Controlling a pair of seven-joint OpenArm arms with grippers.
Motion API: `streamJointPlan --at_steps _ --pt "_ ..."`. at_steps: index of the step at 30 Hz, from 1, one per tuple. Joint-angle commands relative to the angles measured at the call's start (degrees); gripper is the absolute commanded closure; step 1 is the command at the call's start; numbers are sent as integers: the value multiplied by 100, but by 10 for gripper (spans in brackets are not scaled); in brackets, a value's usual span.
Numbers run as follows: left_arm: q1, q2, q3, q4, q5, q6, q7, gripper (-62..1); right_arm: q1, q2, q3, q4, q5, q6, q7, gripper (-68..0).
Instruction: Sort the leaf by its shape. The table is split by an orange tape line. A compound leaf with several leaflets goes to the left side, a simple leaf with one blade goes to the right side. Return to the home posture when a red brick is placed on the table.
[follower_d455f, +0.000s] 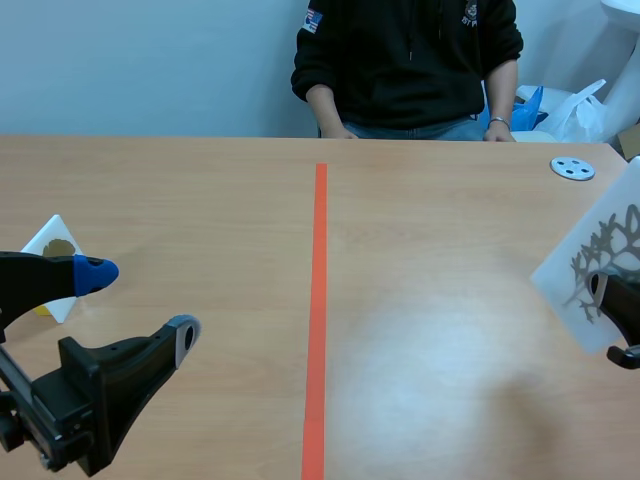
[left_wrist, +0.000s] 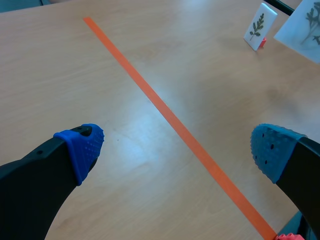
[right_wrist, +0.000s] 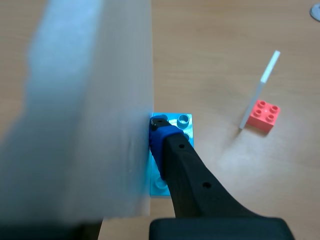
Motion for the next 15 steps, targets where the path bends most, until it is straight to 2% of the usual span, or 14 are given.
streamJointPlan --at_steps 1,4,15 --pt "0 -4 7 33 -33 -31 -87 -623 195 24 -24 -138 52 -24 136 -21" --pt "0 -4 7 33 -33 -31 -87 -623 426 24 -24 -474 50 -140 131 -21" --pt "0 -4 7 33 -33 -31 -90 -623 1567 22 -72 -1969 26 -199 186 -22"
